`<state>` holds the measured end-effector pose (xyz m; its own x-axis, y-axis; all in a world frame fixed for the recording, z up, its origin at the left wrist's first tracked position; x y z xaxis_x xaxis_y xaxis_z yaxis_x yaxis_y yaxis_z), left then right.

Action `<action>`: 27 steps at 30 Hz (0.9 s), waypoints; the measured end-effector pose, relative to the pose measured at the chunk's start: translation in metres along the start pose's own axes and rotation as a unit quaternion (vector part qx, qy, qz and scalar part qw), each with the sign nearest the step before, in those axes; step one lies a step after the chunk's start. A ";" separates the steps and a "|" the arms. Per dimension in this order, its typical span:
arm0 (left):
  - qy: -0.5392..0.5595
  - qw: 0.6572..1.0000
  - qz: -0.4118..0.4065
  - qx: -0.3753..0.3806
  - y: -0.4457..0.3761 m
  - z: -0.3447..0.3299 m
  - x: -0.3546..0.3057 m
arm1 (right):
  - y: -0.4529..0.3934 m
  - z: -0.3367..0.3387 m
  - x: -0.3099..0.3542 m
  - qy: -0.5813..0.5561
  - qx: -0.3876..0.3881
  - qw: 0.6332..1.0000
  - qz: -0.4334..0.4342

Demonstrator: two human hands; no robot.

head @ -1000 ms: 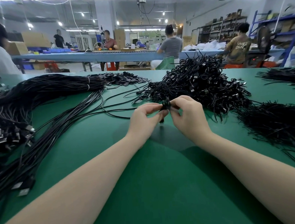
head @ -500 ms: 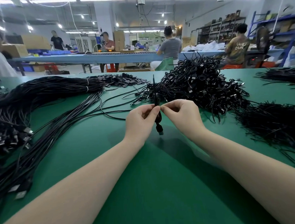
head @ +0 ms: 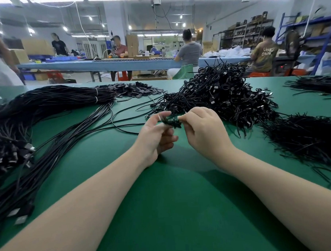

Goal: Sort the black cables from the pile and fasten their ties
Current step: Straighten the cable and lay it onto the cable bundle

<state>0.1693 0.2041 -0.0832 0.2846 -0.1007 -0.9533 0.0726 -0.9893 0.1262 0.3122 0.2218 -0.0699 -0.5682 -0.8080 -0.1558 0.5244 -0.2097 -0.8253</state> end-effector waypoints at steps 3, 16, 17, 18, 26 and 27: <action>-0.057 0.998 -0.041 -0.007 -0.001 -0.003 0.005 | 0.003 0.001 -0.001 -0.041 -0.019 0.998 -0.042; -0.160 0.961 -0.214 -0.071 -0.001 0.003 0.011 | 0.002 -0.001 -0.002 -0.163 -0.052 0.971 -0.168; -0.152 0.962 -0.218 -0.062 -0.001 0.002 0.010 | 0.002 -0.002 -0.003 -0.166 -0.053 0.969 -0.177; -0.142 0.965 -0.217 -0.048 0.000 0.000 0.010 | 0.001 -0.002 -0.003 -0.168 -0.056 0.967 -0.185; -0.185 0.954 -0.234 -0.038 0.000 -0.001 0.012 | 0.004 -0.005 -0.005 -0.220 -0.059 0.937 -0.267; -0.181 0.952 -0.241 -0.051 0.000 0.000 0.011 | 0.004 -0.006 -0.003 -0.222 -0.055 0.938 -0.261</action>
<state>0.1723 0.2030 -0.0942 -0.1515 0.3142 -0.9372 0.2100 -0.9163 -0.3411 0.3123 0.2264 -0.0758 -0.3970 -0.7656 0.5061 0.1653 -0.6021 -0.7811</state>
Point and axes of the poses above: each hand's wrist, its own y-axis away from the middle knuckle, its own z-axis out of the back of the hand, x = y × z, the point moved 1 cm from there along -y, towards the middle knuckle, and after that the axes turned 10 degrees about z, right-handed, at the moved point
